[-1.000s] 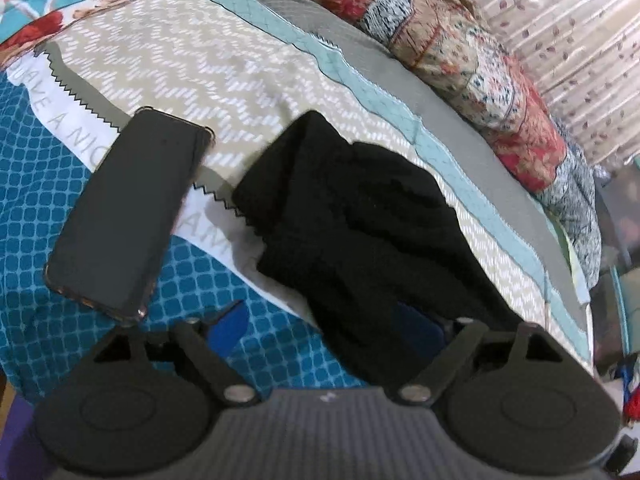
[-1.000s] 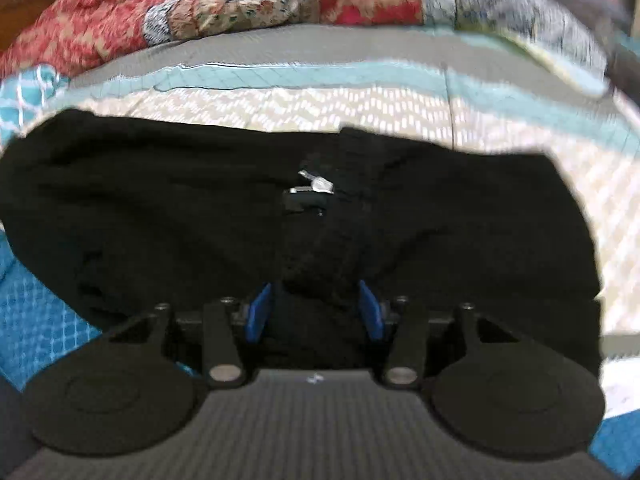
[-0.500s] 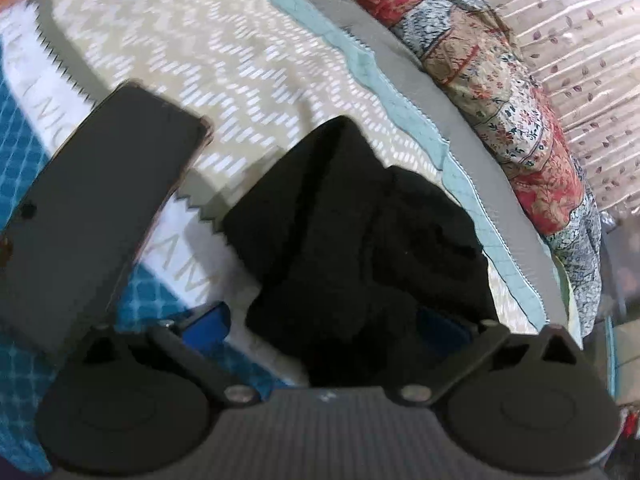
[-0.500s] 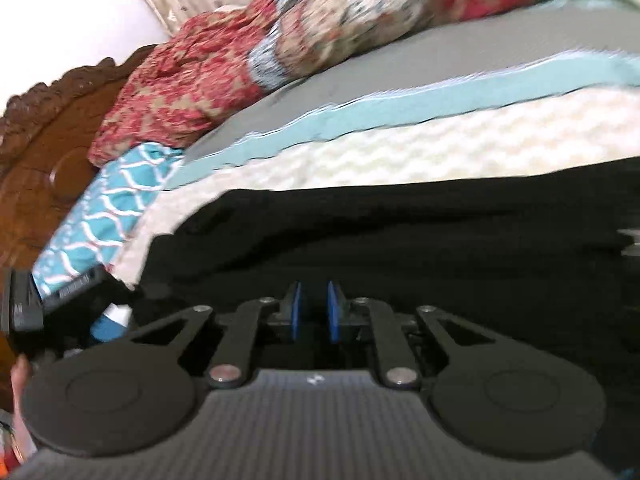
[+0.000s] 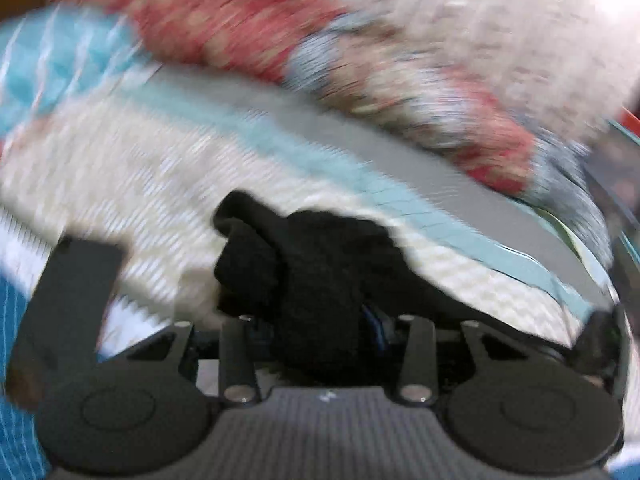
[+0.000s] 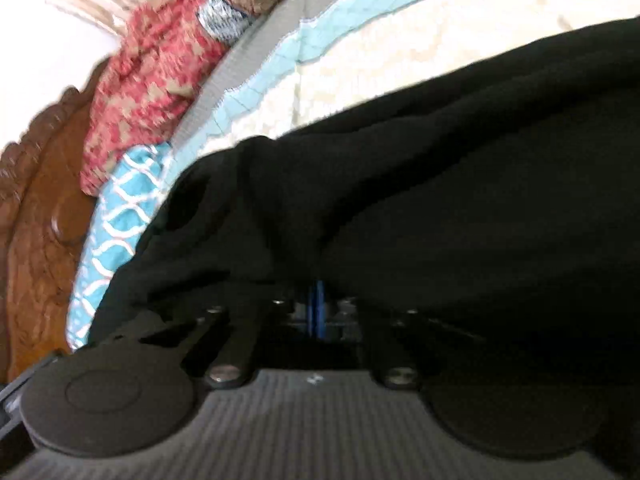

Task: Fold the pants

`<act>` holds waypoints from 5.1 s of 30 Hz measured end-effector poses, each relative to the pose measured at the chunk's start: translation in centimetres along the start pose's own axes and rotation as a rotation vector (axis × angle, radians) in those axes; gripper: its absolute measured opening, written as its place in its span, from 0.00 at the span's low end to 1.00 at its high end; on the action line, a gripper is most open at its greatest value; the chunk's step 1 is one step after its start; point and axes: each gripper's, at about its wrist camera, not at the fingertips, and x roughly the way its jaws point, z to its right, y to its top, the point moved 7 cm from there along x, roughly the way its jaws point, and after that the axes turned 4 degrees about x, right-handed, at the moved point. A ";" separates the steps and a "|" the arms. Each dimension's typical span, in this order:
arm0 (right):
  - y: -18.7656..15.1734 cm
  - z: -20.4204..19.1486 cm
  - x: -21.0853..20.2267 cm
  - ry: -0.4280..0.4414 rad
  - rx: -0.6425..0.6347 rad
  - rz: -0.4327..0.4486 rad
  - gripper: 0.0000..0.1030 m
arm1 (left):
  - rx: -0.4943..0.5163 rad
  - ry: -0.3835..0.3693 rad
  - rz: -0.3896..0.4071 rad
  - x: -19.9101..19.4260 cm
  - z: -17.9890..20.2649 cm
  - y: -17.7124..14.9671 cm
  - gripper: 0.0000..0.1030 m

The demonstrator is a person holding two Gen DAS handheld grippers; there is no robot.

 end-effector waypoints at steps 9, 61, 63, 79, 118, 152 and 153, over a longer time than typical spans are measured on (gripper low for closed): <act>1.9 6.4 -12.7 -0.029 0.048 0.281 0.10 | 0.447 -0.264 -0.059 -0.2 15.0 -5.2 0.38; 0.5 5.6 -11.7 0.005 0.088 0.185 0.30 | -0.140 -0.402 -0.401 5.7 7.0 -6.8 0.31; 0.7 4.3 -12.3 0.029 0.061 0.199 0.23 | -0.090 -0.365 -0.382 5.1 7.0 -6.6 0.17; 0.0 9.8 -18.7 -0.225 0.023 0.310 0.21 | -0.016 -0.403 -0.363 1.4 10.0 -6.4 0.33; -0.8 18.5 -32.3 -0.237 0.116 0.717 0.16 | 0.283 -0.254 -0.369 4.4 22.4 -1.3 0.68; -5.0 -1.8 -11.3 -0.108 -0.586 0.291 0.24 | 0.301 -0.180 -0.456 8.4 14.5 -0.9 0.27; -5.0 -1.3 -10.4 -0.101 -0.586 0.245 0.28 | 0.282 -0.171 -0.468 9.3 13.7 -1.5 0.28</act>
